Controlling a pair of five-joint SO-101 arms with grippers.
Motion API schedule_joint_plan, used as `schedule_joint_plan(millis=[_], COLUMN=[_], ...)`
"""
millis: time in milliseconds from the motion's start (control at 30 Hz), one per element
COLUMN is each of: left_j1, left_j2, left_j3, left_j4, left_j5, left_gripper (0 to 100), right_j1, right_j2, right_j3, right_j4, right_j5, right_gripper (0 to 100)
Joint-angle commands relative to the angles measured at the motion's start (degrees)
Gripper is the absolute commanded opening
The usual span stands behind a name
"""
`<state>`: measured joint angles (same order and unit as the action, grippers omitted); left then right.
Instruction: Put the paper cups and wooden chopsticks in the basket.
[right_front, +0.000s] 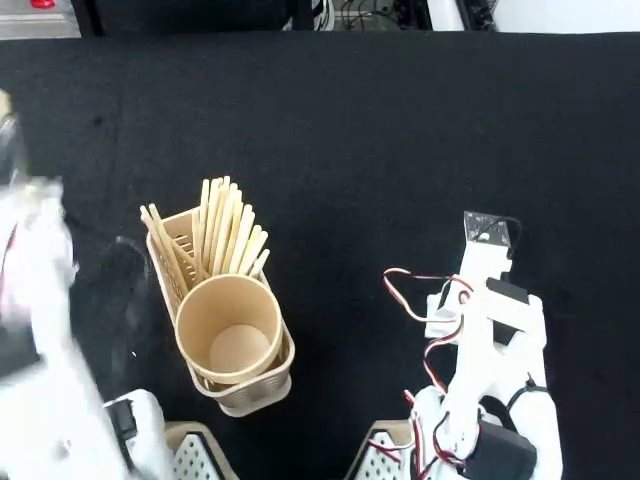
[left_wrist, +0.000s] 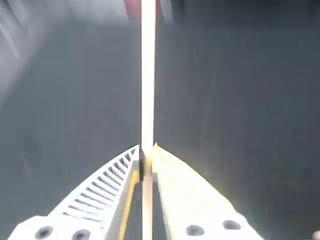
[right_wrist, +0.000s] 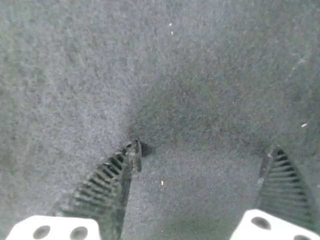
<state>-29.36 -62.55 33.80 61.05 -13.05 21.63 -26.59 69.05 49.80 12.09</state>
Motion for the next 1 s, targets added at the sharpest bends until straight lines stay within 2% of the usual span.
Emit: schedule_joint_plan(millis=[0,200,300,633,967], left_j1=[6.29,24.48,30.46,34.86,34.95], left_j2=[-27.87,-30.86,-30.86,-30.77,-30.86], left_j3=[2.33,0.84,1.36,7.34,14.37], left_j4=[-14.33,-15.56,-15.47,-6.07,-3.69], left_j5=[6.95,14.24,16.26,16.09,16.00], left_gripper=[3,3,3,3,3], right_j1=[0.79,0.79,0.79,0.70,0.62], right_j2=[-0.84,-0.84,-0.84,-0.84,-0.84], right_j3=[0.22,0.22,0.22,0.22,0.22], right_j4=[0.09,0.09,0.09,0.09,0.09], right_j5=[0.44,0.44,0.44,0.44,0.44], right_gripper=[38.2,38.2,38.2,38.2,38.2])
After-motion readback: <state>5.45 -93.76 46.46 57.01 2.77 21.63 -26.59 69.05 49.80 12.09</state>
